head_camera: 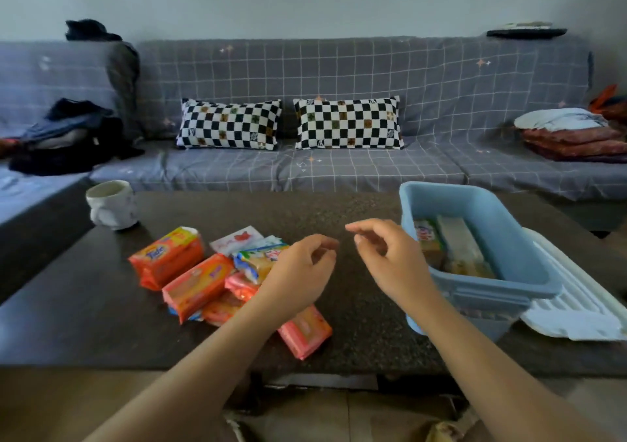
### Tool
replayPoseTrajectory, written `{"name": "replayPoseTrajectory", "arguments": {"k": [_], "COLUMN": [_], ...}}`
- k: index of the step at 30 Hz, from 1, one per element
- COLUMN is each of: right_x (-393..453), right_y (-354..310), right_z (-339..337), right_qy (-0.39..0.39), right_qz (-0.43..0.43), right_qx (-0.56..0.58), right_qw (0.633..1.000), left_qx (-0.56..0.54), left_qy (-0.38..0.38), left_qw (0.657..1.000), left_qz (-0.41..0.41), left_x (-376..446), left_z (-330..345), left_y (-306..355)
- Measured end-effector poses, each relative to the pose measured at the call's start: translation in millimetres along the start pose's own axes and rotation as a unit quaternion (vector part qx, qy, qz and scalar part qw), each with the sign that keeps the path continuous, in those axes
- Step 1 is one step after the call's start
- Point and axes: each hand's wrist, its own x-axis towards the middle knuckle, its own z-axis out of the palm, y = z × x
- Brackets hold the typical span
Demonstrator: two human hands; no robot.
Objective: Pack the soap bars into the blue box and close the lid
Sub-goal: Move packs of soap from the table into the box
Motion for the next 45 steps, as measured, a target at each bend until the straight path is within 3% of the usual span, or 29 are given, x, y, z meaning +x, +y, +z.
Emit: {"name": "replayPoseTrajectory", "arguments": {"k": [11,16,19,22,29,36,45], "right_x": [1.3,-3.1,-10.4,-16.2,-15.0,-16.1,-30.5], "right_y": [-5.8,5.8,13.5,21.1,27.0,22.5,21.9], "right_z": [121.1,151.4,158.4,160.7,155.9,150.6,122.0], "right_qy": [-0.131,-0.137,-0.138,-0.156,-0.187,-0.163,-0.150], "right_qz": [0.043,0.074,0.113,0.159,0.172,0.210,0.199], "right_qx": [0.023,-0.070,-0.129,-0.072,-0.060,-0.016,0.012], "right_qw": [0.990,0.985,0.976,0.972,0.965,0.964,0.968], "left_qx": [0.089,0.147,0.164,0.155,0.175,0.194,0.115], "left_qy": [0.171,0.217,0.216,0.199,0.188,0.203,0.258], "left_qw": [0.978,0.956,0.950,0.954,0.950,0.943,0.947], "left_qz": [-0.077,-0.134,-0.154,-0.165,-0.175,-0.176,-0.154], "left_x": [-19.4,-17.1,-15.1,-14.0,-10.6,-18.5,-66.9], "left_z": [-41.8,-54.8,-59.4,-60.8,-62.8,-75.9,-86.8], "left_y": [-112.6,-147.5,-164.7,-176.1,-188.4,-186.1,-166.5]}}
